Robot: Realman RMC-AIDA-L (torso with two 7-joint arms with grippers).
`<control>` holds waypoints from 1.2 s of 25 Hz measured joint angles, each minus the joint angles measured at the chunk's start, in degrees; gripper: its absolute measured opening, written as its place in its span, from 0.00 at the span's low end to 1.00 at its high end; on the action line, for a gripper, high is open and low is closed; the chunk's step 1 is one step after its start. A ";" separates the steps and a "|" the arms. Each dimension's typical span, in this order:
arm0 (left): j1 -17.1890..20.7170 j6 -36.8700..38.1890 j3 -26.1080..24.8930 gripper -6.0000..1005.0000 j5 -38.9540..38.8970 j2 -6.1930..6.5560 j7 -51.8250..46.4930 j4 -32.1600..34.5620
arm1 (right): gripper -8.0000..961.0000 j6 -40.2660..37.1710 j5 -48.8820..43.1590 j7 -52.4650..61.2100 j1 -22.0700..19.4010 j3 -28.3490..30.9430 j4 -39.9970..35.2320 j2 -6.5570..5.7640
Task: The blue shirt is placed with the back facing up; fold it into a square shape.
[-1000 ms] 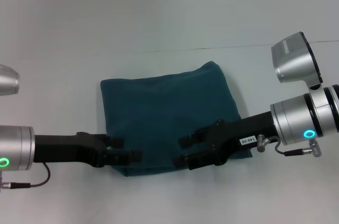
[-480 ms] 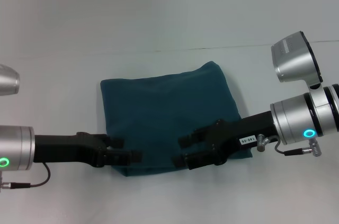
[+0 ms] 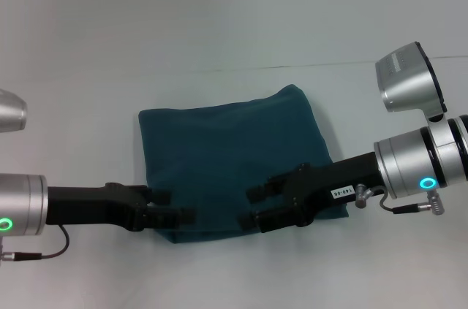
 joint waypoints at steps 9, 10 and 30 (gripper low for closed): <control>0.00 0.00 0.00 0.83 0.00 0.00 0.00 0.00 | 0.68 -0.02 0.00 0.21 0.00 -0.08 -0.10 0.00; 0.01 0.00 0.00 0.83 0.00 0.00 0.00 0.00 | 0.68 -0.04 0.00 0.24 0.00 -0.11 -0.12 0.00; -0.04 -0.93 0.00 0.83 0.00 0.09 -0.07 0.00 | 0.68 -0.09 0.00 0.27 -0.18 0.01 -0.16 -0.09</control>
